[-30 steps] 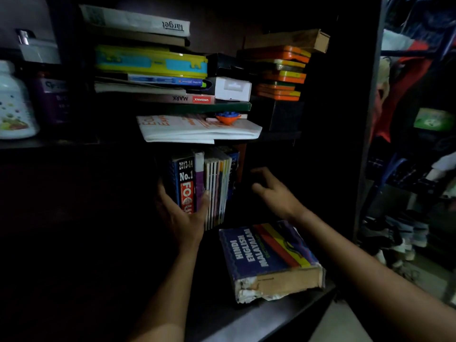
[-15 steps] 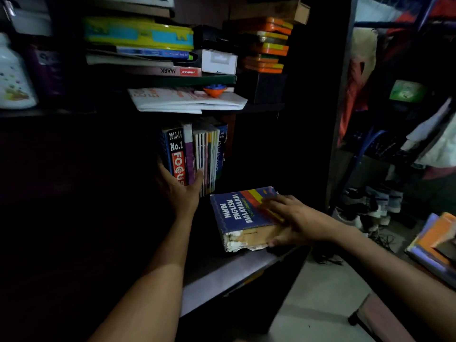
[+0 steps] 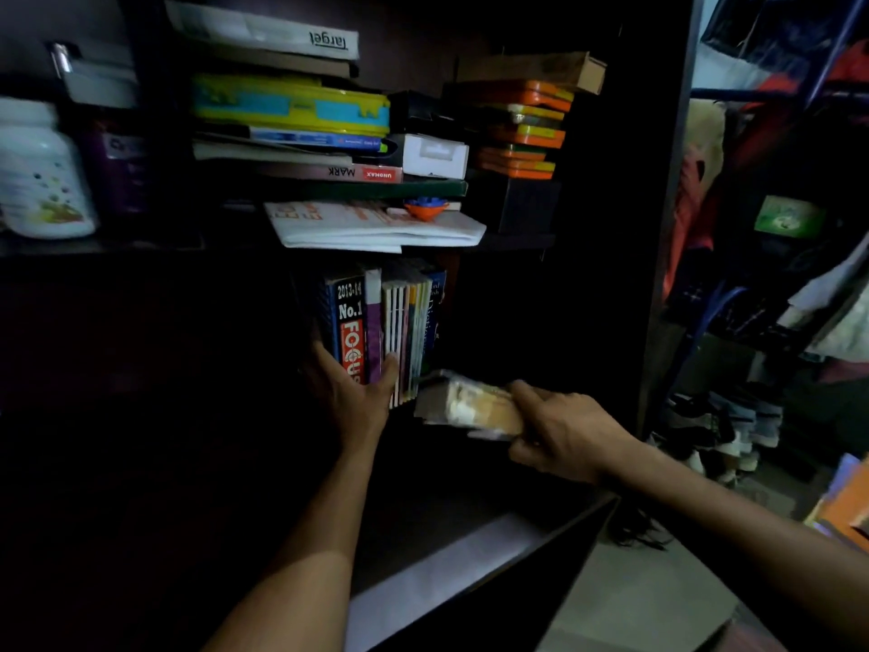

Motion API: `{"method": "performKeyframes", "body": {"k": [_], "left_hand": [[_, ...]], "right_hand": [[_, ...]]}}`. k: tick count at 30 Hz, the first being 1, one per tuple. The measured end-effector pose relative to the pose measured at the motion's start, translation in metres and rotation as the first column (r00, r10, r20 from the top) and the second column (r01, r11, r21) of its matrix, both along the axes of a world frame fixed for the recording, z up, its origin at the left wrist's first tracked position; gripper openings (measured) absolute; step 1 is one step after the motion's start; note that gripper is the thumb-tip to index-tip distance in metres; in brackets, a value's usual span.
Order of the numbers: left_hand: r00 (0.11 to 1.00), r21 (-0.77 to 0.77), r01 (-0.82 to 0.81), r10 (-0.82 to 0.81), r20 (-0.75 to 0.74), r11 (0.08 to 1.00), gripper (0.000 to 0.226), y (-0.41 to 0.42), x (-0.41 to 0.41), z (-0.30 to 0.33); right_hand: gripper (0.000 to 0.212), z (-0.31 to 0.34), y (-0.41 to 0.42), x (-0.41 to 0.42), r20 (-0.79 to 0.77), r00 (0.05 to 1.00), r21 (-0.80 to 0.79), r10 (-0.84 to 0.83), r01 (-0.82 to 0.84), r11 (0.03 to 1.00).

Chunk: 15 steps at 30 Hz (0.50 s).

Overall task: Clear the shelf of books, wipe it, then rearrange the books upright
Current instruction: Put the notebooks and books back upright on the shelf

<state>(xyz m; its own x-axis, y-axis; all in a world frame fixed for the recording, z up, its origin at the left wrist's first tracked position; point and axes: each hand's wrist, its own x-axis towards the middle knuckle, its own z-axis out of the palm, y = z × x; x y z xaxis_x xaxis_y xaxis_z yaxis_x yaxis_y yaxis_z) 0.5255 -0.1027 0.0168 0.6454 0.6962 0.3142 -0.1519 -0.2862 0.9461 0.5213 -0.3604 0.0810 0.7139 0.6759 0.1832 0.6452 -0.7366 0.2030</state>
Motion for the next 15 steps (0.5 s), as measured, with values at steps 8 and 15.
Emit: {"method": "performKeyframes", "body": {"k": [8,15], "left_hand": [[1.0,-0.041,0.018,-0.017,0.016,0.999,0.112,-0.003,-0.002,0.003],[0.999,-0.063,0.033,-0.032,0.024,0.997,0.111,-0.002,0.005,-0.003]], "right_hand": [[0.035,-0.029,0.027,0.029,-0.354,0.898,0.872,-0.262,0.418,0.256],[0.039,-0.056,0.096,0.079,-0.437,0.89,0.878,-0.13,0.454,0.154]]}}
